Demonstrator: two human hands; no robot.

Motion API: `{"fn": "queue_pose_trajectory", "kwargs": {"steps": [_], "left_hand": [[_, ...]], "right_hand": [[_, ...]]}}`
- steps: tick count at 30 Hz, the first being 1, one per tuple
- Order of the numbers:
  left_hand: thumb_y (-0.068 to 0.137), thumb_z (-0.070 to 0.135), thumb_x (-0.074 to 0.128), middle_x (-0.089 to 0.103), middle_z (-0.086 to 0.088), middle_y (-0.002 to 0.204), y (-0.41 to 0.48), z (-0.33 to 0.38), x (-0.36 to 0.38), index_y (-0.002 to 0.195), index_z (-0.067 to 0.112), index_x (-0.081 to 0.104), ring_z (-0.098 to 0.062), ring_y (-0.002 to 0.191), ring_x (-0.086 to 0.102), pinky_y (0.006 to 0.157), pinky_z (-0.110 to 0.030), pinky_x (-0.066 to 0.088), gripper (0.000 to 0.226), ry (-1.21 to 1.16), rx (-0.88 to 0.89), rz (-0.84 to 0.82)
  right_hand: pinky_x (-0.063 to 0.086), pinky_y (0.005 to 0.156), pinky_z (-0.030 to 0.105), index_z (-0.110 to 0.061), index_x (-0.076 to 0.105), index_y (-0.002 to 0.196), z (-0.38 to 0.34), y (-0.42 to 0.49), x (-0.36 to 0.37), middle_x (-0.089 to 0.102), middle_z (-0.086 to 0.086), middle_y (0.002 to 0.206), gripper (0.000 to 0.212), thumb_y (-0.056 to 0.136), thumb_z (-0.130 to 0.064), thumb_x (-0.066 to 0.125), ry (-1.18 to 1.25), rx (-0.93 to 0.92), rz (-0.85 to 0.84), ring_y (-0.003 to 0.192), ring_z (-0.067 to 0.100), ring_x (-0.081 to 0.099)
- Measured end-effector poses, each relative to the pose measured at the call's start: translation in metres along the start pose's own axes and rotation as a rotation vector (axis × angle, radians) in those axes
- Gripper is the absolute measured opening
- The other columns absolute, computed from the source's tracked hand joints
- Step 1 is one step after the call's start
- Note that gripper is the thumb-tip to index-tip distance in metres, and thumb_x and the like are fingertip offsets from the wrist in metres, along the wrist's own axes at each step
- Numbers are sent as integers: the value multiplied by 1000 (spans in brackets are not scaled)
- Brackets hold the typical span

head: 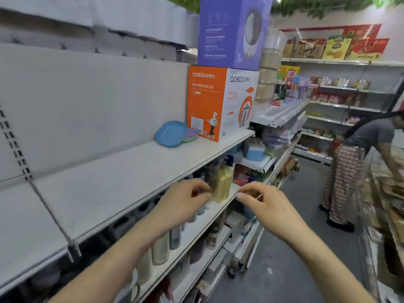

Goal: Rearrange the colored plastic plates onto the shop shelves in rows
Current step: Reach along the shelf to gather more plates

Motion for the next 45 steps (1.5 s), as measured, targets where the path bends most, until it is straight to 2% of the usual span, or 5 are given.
{"fn": "queue_pose_trajectory", "kwargs": {"steps": [11, 22, 31, 38, 45], "left_hand": [[94, 44, 65, 69, 12, 96, 111, -41, -50, 107, 37, 73, -4, 82, 64, 86, -31, 54, 17, 165, -119, 164], [96, 45, 62, 65, 12, 99, 190, -101, -114, 116, 36, 69, -10, 91, 61, 79, -29, 48, 23, 312, -310, 280], [95, 47, 61, 65, 6, 110, 229, -149, -130, 120, 33, 67, -19, 97, 63, 90, -36, 53, 30, 383, -575, 336], [89, 37, 66, 64, 5, 114, 252, -160, -120, 116, 32, 69, -19, 100, 61, 90, -37, 53, 28, 392, -651, 373], [87, 13, 65, 57, 5, 99, 246, -170, -133, 112, 28, 69, -17, 91, 56, 74, -27, 42, 29, 380, -657, 447]], "right_hand": [[50, 69, 20, -36, 72, 101, 4, 167, 37, 70, -17, 87, 11, 97, -44, 65, 100, -200, -80, 81, -5, 61], [38, 66, 15, -29, 72, 108, -27, 325, 74, 67, -10, 97, 14, 100, -33, 61, 60, -363, -39, 85, 1, 59], [35, 75, 32, -16, 67, 126, -37, 411, 116, 58, 5, 110, 30, 99, -25, 56, -158, -522, -90, 95, 20, 53], [50, 88, 39, -13, 64, 129, -42, 442, 129, 60, 12, 123, 32, 104, -8, 45, -184, -591, -154, 104, 30, 61], [49, 87, 41, -11, 58, 126, -47, 449, 150, 53, 11, 122, 29, 104, -6, 40, -242, -595, -266, 101, 30, 56]]}}
Point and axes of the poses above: each hand's wrist, its own y-axis towards the middle knuckle, its own x-axis out of the palm, z = x × y, the point moved 9 cm from there along y, towards the middle knuckle
